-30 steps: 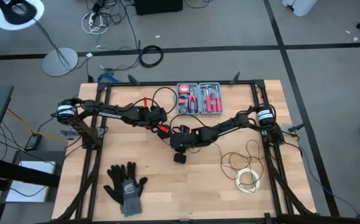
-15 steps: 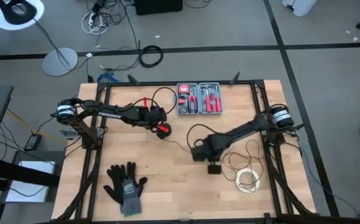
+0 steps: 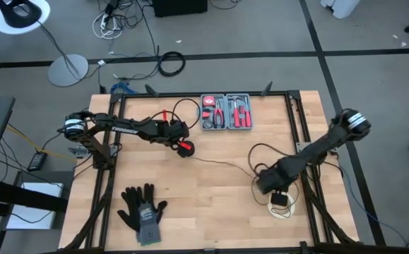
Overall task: Coil cords
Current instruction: Uncoil the black wire from the black spool
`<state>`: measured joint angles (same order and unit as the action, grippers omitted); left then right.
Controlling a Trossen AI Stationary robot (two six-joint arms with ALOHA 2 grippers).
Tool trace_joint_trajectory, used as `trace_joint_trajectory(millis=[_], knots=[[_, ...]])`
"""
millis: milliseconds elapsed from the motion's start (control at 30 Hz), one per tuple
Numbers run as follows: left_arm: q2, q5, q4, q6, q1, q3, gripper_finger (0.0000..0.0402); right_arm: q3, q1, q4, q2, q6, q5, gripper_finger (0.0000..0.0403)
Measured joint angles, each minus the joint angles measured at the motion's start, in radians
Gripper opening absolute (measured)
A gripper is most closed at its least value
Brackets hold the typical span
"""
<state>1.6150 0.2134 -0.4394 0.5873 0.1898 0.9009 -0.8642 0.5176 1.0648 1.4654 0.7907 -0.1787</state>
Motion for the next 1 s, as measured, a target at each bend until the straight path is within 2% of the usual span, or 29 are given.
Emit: trace_joint_trajectory(millis=[133, 233, 433, 567, 667, 833, 1000], knots=[[0.000, 0.007, 0.000, 0.000, 0.000, 0.000, 0.0392, 0.158, 0.031, -0.146, -0.166, 0.131, -0.024, 0.0000], [0.000, 0.010, 0.001, 0.001, 0.000, 0.000, 0.0392, 0.244, 0.030, -0.214, -0.265, 0.232, 0.016, 0.0006], [0.000, 0.010, 0.001, 0.014, 0.000, 0.000, 0.0392, 0.287, -0.011, -0.310, -0.358, 0.276, 0.124, 0.0045], [0.000, 0.010, 0.002, 0.017, 0.000, 0.000, 0.0392, 0.286, -0.047, -0.363, -0.382, 0.213, 0.166, 0.0078], [0.000, 0.010, 0.012, 0.019, 0.000, 0.000, 0.0392, 0.286, -0.086, -0.418, -0.379, 0.148, 0.246, 0.0104], [0.001, 0.010, 0.017, 0.019, 0.000, 0.000, 0.0392, 0.286, -0.182, -0.641, -0.331, -0.028, 0.341, 0.0140], [0.001, 0.005, 0.024, 0.019, 0.000, 0.000, 0.0392, 0.286, -0.295, -0.937, -0.222, -0.235, 0.347, 0.0161]])
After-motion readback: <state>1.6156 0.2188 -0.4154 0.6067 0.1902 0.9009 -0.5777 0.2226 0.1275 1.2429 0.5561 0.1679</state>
